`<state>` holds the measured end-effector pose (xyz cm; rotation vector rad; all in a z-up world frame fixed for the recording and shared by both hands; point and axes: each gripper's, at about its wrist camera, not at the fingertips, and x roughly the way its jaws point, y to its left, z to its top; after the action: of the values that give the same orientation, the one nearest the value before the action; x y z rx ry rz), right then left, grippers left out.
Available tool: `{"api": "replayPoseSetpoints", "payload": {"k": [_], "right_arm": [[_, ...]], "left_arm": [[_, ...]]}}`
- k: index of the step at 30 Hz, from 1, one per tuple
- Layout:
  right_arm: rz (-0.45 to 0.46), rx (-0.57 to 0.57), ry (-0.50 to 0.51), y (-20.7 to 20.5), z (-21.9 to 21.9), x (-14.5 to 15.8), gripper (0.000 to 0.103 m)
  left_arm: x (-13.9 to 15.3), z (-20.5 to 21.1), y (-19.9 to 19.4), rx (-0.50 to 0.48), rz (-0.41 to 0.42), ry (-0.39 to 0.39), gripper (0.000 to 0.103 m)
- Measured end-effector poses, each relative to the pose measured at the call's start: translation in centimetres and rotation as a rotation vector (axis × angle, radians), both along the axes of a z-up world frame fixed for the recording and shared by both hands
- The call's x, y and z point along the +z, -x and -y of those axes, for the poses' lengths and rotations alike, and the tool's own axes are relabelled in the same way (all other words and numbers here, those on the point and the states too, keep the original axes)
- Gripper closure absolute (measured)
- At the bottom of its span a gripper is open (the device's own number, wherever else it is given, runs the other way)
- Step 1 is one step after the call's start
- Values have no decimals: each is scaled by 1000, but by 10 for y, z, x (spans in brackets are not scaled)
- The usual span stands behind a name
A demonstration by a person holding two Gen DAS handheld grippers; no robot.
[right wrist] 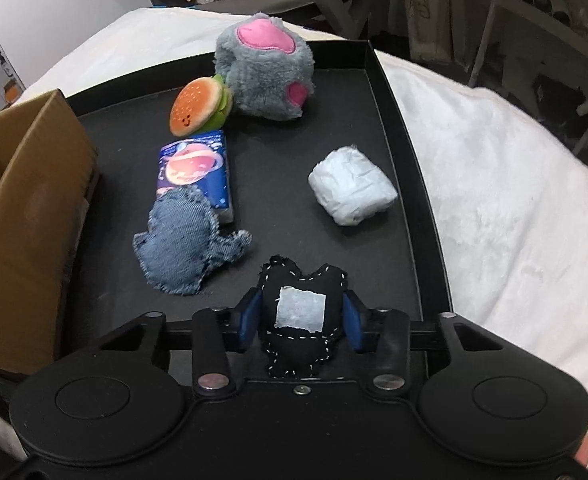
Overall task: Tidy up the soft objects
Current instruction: 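Grasp the black felt patch with the right tool while the left tool holds the box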
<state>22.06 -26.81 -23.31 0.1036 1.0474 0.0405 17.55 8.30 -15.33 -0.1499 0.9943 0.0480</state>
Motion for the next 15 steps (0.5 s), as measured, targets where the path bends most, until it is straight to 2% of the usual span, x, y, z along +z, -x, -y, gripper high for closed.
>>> {"api": "replayPoseSetpoints", "payload": {"k": [4, 10, 15], "right_arm": [[-11, -11, -22, 7, 5, 5, 62], [5, -7, -35, 19, 6, 21, 62], [41, 6, -44, 25, 2, 39, 62]], "left_arm": [[-1, -6, 3, 6, -3, 41, 92], [-2, -10, 11, -21, -8, 51, 92], [-7, -15, 7, 16, -22, 59, 92]]}}
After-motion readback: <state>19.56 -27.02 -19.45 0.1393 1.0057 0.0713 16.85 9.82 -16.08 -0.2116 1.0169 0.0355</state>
